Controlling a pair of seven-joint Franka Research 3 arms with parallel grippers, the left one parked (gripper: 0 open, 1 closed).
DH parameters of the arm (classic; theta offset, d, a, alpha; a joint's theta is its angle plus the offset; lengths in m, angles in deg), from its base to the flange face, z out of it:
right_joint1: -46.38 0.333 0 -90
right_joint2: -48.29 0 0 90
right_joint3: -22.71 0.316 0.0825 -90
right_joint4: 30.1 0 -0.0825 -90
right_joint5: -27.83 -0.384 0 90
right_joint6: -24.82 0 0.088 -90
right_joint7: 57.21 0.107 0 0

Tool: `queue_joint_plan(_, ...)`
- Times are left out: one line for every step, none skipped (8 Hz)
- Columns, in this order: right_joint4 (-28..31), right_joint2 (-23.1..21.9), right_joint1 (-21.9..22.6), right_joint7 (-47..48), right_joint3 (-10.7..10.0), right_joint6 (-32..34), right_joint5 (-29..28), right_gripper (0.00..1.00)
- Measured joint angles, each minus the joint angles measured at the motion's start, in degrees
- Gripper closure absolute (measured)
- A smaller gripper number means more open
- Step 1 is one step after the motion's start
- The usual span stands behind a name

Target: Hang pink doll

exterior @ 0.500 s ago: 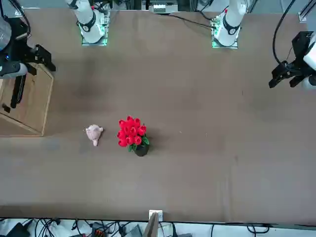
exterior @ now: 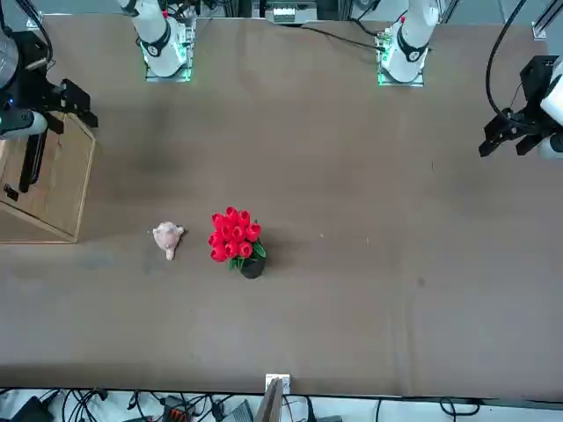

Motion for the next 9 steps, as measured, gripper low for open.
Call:
queue_joint_plan(0.0,0.4,0.0,0.0,0.0,0.0,0.0,0.0)
queue_joint_plan(0.1,1.2,0.0,0.0,0.0,1.4,0.1,0.0)
queue_joint_plan(0.2,2.8,0.0,0.5,0.0,4.1,0.2,0.0)
queue_joint_plan(0.3,5.3,0.0,2.8,0.0,5.9,0.2,0.0)
queue_joint_plan(0.3,8.0,0.0,8.0,0.0,6.0,0.2,0.0)
queue_joint_plan(0.3,10.5,0.3,15.6,0.1,5.7,0.7,0.0)
queue_joint_plan(0.2,12.6,1.0,23.9,0.3,4.3,1.2,0.0)
queue_joint_plan(0.2,14.3,2.3,32.6,0.4,2.3,1.4,0.0)
queue_joint_plan(0.3,16.1,4.0,42.0,0.5,-0.3,1.4,0.0)
